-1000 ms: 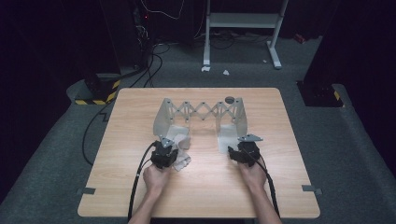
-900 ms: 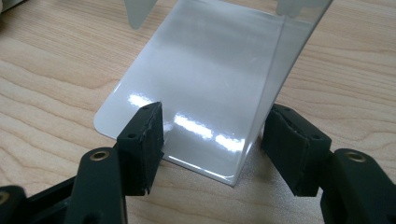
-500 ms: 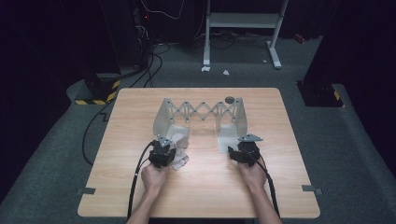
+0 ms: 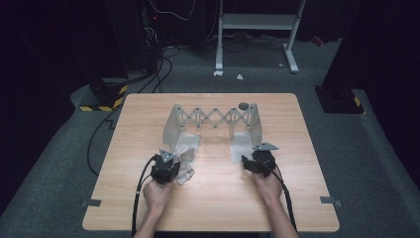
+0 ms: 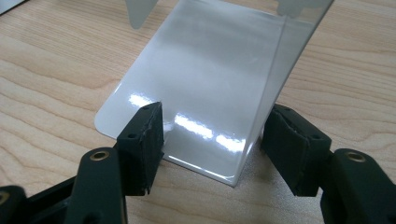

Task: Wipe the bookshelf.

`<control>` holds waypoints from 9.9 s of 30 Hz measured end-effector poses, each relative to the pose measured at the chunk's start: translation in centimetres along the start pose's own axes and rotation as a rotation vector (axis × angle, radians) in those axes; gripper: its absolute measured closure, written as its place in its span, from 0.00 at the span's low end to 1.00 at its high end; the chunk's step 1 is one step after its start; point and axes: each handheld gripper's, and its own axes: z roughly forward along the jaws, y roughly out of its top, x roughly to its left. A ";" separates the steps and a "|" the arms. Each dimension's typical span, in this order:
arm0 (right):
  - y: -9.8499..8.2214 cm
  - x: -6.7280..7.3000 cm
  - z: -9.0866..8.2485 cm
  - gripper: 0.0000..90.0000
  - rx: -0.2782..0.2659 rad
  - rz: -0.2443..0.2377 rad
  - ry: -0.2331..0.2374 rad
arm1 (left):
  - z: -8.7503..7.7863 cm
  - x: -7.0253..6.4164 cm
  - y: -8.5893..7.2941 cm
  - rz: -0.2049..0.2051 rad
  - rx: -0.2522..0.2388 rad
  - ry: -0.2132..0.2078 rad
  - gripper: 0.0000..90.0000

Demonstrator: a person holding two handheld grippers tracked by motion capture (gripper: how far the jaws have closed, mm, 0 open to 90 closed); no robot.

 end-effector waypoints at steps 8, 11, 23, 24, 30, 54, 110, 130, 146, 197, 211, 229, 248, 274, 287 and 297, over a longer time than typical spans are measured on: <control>0.0 0.0 0.0 0.43 0.000 -0.001 0.000 | 0.9 -0.8 0.9 -0.013 -0.011 -0.025 0.86; 0.0 0.0 0.0 0.43 0.000 -0.001 0.000 | 1.3 -1.4 1.4 -0.005 -0.013 -0.032 0.86; 0.0 0.0 0.0 0.43 0.000 -0.001 0.000 | 2.3 -1.6 2.5 0.054 0.010 0.031 0.86; 0.0 0.0 0.0 0.43 0.000 -0.001 0.001 | 2.3 -1.5 2.5 0.047 0.010 0.032 0.86; 0.0 0.1 0.0 0.43 0.000 -0.001 0.003 | 2.5 -1.3 2.7 0.001 -0.006 0.014 0.86; 0.0 0.1 0.0 0.43 0.000 0.000 0.003 | 3.7 -1.4 3.9 0.023 0.012 0.037 0.86; 0.0 0.1 0.0 0.42 0.000 -0.002 0.003 | 5.8 -0.8 6.7 -0.002 0.074 0.082 0.86; 0.0 0.1 0.0 0.42 0.000 -0.001 0.002 | 7.6 -1.0 8.4 0.005 0.083 0.158 0.86; 0.0 0.1 0.0 0.42 0.000 0.000 0.001 | 8.3 -1.5 10.0 0.020 0.071 0.093 0.86; 0.0 0.2 0.0 0.42 0.000 -0.002 0.001 | 2.2 -0.3 14.2 -0.008 -0.134 0.073 0.86; 0.0 0.2 0.0 0.42 0.000 -0.004 0.002 | 5.6 0.0 10.4 -0.040 -0.025 0.086 0.86; 0.0 0.2 0.0 0.42 0.000 -0.004 0.003 | 6.8 0.2 7.8 -0.039 0.055 0.008 0.86; 0.0 0.2 0.0 0.41 0.001 -0.002 0.003 | 4.2 -1.3 10.2 0.034 -0.045 -0.062 0.86; 0.0 0.2 0.0 0.41 0.001 -0.005 0.004 | -1.5 -1.3 15.2 0.056 -0.208 -0.146 0.86; 0.0 0.2 0.0 0.41 0.001 -0.005 0.003 | -0.3 -1.1 15.4 0.052 -0.198 -0.143 0.86; 0.0 0.2 0.0 0.41 0.001 -0.004 0.004 | 2.1 -1.0 13.6 0.047 -0.138 -0.166 0.86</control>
